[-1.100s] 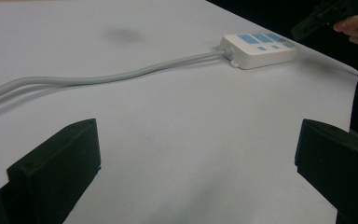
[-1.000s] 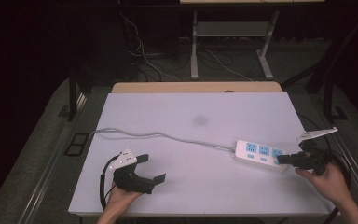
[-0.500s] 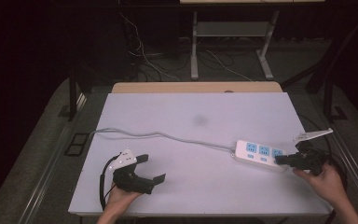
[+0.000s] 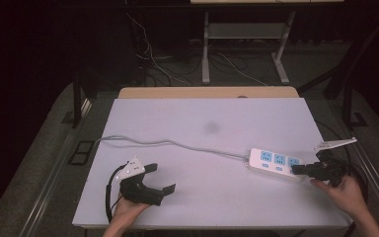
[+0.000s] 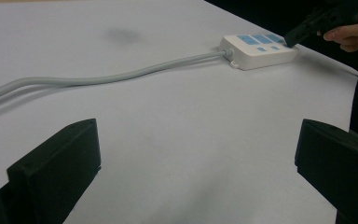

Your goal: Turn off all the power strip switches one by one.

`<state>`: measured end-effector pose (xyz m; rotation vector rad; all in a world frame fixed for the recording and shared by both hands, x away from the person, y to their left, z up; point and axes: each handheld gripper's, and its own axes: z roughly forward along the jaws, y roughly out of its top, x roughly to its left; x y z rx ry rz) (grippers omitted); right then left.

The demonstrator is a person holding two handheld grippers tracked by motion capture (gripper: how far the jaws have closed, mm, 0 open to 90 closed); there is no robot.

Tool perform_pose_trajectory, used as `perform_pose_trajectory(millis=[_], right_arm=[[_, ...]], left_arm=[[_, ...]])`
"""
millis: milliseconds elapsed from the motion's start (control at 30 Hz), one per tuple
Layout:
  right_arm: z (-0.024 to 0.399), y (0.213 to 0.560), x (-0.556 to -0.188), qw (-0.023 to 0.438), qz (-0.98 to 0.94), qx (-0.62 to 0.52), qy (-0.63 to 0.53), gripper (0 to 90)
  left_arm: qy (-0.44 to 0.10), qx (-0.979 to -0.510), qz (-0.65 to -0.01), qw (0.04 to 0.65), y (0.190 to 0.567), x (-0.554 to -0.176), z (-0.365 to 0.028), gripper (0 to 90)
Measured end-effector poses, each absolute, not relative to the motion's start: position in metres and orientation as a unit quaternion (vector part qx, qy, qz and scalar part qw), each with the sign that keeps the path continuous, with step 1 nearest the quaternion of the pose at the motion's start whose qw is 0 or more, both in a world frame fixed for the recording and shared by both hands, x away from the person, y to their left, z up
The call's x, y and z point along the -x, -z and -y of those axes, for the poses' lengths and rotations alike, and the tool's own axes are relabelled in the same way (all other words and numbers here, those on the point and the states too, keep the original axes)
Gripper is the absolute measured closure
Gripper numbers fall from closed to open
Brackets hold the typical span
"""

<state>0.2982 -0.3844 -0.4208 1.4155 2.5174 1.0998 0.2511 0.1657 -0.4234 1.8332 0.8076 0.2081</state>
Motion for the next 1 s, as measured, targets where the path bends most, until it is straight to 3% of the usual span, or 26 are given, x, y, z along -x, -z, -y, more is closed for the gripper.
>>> perform_pose_trajectory(millis=[1000], right_arm=[[0.3838, 0.4204, -0.2947, 0.033, -0.815, -0.455, -0.356, 90.0]], left_arm=[[-0.087, -0.769, -0.341, 0.533, 0.4243, -0.2524, -0.1662, 0.0]])
